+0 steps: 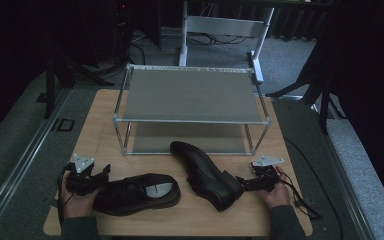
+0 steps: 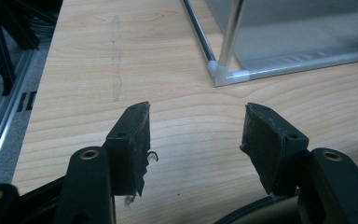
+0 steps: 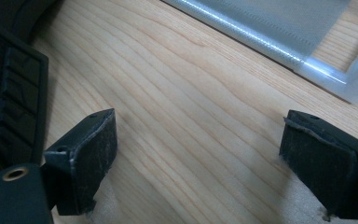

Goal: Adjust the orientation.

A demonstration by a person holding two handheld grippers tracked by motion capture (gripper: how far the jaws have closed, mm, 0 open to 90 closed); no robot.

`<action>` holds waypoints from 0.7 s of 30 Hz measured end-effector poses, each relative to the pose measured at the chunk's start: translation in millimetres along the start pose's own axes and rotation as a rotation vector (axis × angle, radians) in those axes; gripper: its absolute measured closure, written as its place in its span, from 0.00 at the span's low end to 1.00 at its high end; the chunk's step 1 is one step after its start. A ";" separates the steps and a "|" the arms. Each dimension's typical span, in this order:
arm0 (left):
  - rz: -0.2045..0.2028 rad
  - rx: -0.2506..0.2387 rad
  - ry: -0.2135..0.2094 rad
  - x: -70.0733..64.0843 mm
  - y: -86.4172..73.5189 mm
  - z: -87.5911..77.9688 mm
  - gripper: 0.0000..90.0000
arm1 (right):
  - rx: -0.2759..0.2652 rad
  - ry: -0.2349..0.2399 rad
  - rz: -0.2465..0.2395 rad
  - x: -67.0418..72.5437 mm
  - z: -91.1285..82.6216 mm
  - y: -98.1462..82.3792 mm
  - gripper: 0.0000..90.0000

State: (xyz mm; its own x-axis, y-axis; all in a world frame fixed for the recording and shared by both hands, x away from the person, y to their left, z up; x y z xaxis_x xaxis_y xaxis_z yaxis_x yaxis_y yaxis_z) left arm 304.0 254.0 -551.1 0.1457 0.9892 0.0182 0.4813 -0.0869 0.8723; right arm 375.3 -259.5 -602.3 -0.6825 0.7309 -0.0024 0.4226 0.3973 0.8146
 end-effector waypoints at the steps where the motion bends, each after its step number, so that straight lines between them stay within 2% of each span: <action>1: 0.002 -0.003 -0.005 -0.8 0.2 -0.9 0.48 | 0.000 -0.001 0.000 -0.1 0.0 0.0 0.12; 3: 0.004 0.000 -0.007 -1.2 0.2 -1.8 0.47 | 0.000 -0.003 0.001 -0.1 -0.1 -0.1 0.12; 5: 0.012 -0.001 -0.027 -2.2 1.3 -6.8 0.47 | 0.000 -0.004 0.002 -0.2 -0.1 -0.1 0.12; 13: 0.066 0.049 -0.009 7.9 -9.1 -24.4 0.46 | -0.001 -0.017 0.010 -1.1 -0.1 -0.1 0.12; 16: 0.064 0.062 -0.008 12.5 -14.5 -30.7 0.46 | 0.000 -0.017 0.010 -1.1 -0.2 -0.1 0.12; 17: 0.060 0.076 -0.017 16.5 -20.8 -37.5 0.46 | 0.000 -0.017 0.010 -1.1 -0.2 -0.1 0.12; 21: 0.042 0.072 -0.031 22.3 -26.9 -50.2 0.45 | 0.000 -0.038 0.025 -2.8 -0.3 -0.1 0.12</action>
State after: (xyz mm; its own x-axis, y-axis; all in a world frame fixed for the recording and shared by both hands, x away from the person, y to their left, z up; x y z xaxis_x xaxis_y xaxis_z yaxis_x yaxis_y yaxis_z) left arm 250.9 284.3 -549.6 0.1934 0.9804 0.0382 0.5351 -0.1380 0.8334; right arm 377.0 -261.8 -602.3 -0.6487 0.7611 -0.0045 0.4387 0.3787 0.8149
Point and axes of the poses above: each handheld gripper's, and its own axes: z roughly forward along the jaws, y roughly out of its top, x roughly to its left, the point moved 6 cm from there along z, roughly forward along the jaws, and after that the axes turned 9 degrees about -x, right-handed, at the moved point
